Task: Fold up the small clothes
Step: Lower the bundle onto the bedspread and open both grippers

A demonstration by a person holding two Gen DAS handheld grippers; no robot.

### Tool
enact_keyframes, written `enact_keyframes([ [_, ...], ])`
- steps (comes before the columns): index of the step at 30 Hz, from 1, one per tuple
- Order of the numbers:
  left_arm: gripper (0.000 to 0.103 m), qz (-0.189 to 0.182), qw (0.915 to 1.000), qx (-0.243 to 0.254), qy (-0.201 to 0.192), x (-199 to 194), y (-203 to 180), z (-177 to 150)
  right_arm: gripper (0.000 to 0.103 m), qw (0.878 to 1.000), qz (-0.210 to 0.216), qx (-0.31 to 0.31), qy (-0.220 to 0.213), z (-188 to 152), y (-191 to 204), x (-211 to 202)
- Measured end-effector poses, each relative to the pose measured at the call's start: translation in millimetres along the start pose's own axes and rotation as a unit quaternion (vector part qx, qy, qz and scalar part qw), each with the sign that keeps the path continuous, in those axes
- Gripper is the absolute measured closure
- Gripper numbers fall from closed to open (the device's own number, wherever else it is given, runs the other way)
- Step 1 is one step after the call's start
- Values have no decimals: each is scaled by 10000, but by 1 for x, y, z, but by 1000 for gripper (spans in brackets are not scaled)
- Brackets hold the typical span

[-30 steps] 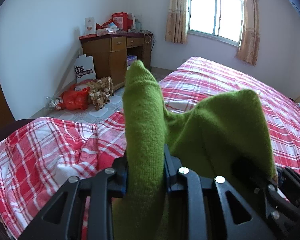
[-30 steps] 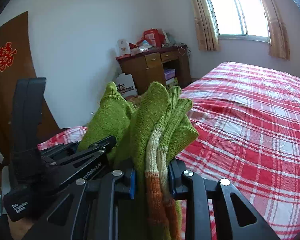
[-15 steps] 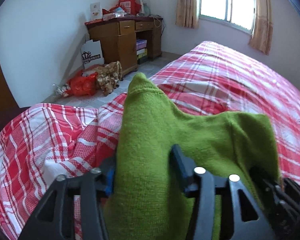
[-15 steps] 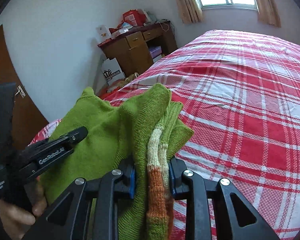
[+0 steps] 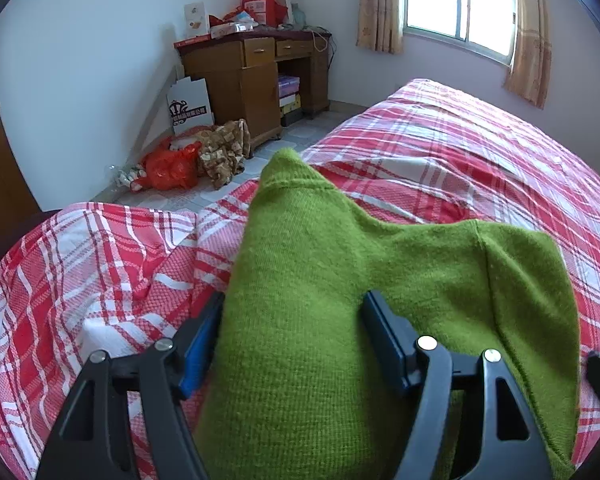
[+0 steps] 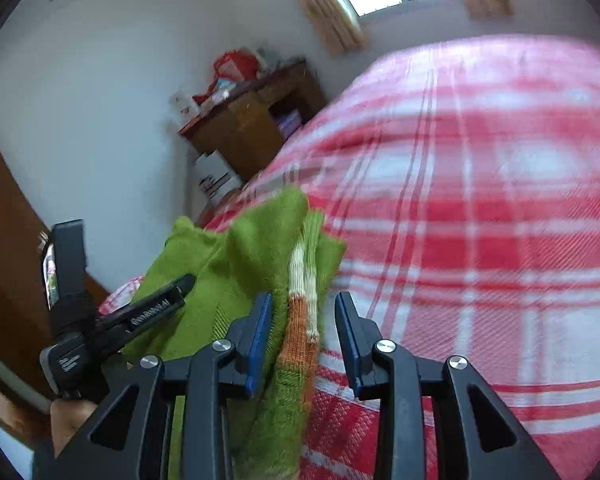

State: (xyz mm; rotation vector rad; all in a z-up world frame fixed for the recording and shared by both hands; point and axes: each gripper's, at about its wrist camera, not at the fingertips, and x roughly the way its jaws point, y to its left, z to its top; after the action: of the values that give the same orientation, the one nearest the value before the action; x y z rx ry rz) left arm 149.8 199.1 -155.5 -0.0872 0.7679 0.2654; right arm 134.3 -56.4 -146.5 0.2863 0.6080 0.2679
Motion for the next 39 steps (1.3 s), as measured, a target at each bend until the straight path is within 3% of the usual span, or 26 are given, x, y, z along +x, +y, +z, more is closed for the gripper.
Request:
enact_keyframes([
  [3,31,61,10000,52,-28,0,-2,-1,74,9973,-153,-720,-72,12,31,-3],
  [6,31,83,9999,69,-40,-1,-3,-1,77,9937,-33,-1102,179,10,54,12],
  [8,31,71,9999,62,-38,-1,-3,-1,79,9905,-273,-1271,453,1,58,28],
  [10,31,32,10000,63,-24,0,-4,-1,84,9887,-488,-1205,744,-12,48,43],
  [19,31,111,9995,273,-74,-5,-10,-4,86,9914,-357,-1131,547,-14,35,51],
  [23,21,313,9972,626,-251,-24,-13,-16,86,9924,-293,-1077,524,-14,33,52],
  [27,13,222,9969,739,-173,-47,-8,-28,86,9932,-241,-1021,514,-16,30,50],
  [36,13,180,9958,895,-92,-88,-7,-62,86,9877,-507,-1311,679,-21,40,40],
  [39,9,241,9948,986,-87,-92,-9,-69,86,9889,-565,-1147,753,-24,39,24],
])
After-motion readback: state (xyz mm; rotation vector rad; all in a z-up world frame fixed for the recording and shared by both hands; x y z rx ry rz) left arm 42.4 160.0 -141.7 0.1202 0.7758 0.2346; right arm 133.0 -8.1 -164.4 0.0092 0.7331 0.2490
